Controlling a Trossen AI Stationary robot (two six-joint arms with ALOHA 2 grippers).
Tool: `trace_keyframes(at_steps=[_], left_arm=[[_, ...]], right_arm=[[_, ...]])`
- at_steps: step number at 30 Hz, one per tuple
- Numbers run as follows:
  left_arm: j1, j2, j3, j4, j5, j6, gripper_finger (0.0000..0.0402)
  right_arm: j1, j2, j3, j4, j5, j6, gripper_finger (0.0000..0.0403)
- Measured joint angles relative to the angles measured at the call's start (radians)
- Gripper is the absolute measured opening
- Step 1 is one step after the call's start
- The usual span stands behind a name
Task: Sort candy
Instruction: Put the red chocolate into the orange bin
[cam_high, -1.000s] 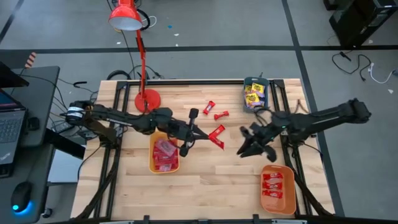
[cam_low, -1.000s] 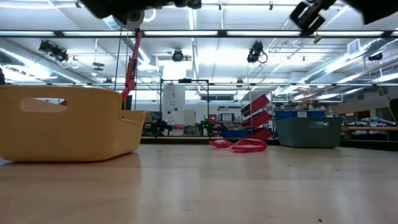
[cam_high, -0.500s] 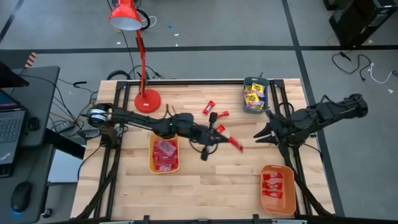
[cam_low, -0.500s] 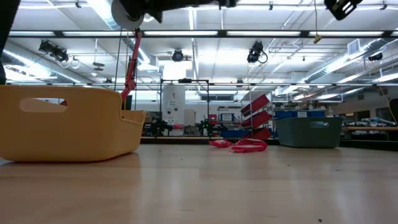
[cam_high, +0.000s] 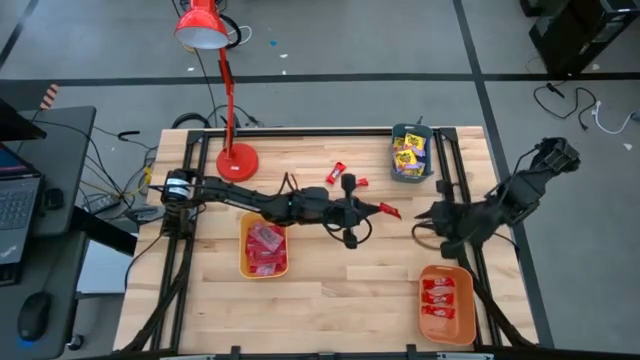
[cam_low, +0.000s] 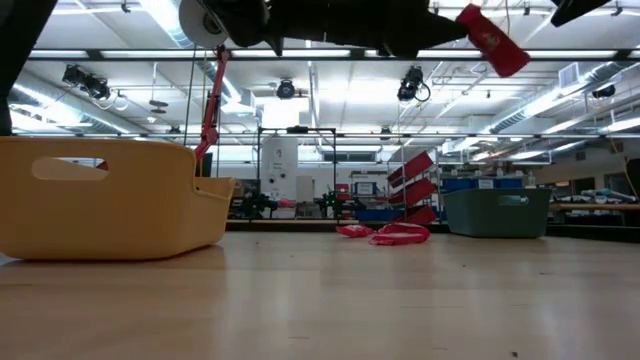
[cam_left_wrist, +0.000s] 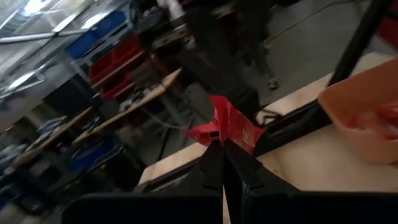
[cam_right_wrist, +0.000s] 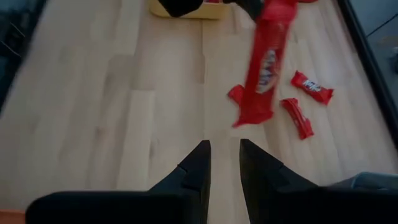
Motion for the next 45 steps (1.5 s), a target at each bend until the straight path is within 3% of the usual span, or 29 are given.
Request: trace_keyframes(at_steps=[3, 14, 25, 29, 34, 45], left_arm=[[0.0, 0.0, 0.0, -0.026, -0.043, -0.003, 0.0], [-0.024, 0.0, 0.0, -0.062, -0.044, -0.006, 0.0], [-0.027, 0.0, 0.0, -0.061, -0.068, -0.005, 0.0], [-0.035, 0.0, 0.0, -0.022, -0.064, -0.004, 0.0], [-0.042, 0.0, -0.001, -0.004, -0.065, -0.004, 0.0], [-0.051, 0.0, -0.001, -0.003, -0.067, -0.004, 0.0]], right_arm=[[0.022, 0.053, -0.003, 0.004, 0.044, 0.001, 0.0071], [-0.038, 0.194, -0.004, 0.068, 0.133, 0.027, 0.0083], [-0.08, 0.223, -0.004, 0.189, 0.119, 0.011, 0.0181], [-0.1, 0.237, -0.004, 0.222, 0.121, 0.01, 0.0198], [-0.123, 0.242, -0.004, 0.222, 0.126, 0.01, 0.0189], [-0.148, 0.242, -0.004, 0.231, 0.144, -0.037, 0.0131]])
